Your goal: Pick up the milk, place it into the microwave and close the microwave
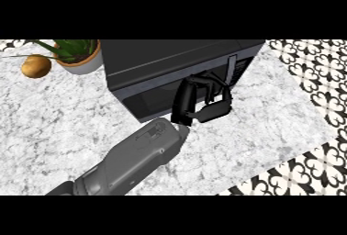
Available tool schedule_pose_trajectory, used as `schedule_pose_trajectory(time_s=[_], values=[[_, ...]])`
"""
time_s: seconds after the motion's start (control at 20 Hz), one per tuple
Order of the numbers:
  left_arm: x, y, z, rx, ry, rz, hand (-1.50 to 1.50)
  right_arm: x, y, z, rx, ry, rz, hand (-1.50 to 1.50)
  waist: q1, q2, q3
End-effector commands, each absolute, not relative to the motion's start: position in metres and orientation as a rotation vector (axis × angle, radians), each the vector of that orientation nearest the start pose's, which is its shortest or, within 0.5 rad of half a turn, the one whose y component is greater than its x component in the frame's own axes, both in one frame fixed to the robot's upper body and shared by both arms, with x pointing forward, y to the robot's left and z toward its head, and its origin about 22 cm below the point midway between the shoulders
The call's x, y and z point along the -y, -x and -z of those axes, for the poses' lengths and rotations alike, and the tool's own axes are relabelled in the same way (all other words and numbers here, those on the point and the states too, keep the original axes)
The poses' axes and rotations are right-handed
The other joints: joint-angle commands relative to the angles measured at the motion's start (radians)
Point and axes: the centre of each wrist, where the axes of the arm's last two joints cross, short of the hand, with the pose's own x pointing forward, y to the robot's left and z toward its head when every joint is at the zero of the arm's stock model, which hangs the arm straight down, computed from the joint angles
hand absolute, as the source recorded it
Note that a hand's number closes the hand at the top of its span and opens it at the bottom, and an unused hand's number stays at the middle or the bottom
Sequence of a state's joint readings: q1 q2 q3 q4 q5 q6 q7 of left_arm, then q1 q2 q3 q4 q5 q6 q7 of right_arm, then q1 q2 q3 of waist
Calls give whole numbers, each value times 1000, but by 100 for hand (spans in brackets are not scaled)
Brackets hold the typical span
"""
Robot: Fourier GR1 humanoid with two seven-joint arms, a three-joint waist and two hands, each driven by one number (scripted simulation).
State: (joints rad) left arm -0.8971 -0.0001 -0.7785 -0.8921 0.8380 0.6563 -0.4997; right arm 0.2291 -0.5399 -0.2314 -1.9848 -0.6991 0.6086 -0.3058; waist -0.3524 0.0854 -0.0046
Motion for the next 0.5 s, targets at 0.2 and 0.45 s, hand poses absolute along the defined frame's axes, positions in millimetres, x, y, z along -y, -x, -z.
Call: schedule_pose_trajectory(time_s=[0.2,0.45], values=[[-3,-352,-56,1858,244,78,150,363,-181,-134,2118,-564,-387,-150,-10,9,1],[-4,-351,-53,1870,245,54,150,367,-181,-138,2097,-563,-394,-150,-28,14,1]])
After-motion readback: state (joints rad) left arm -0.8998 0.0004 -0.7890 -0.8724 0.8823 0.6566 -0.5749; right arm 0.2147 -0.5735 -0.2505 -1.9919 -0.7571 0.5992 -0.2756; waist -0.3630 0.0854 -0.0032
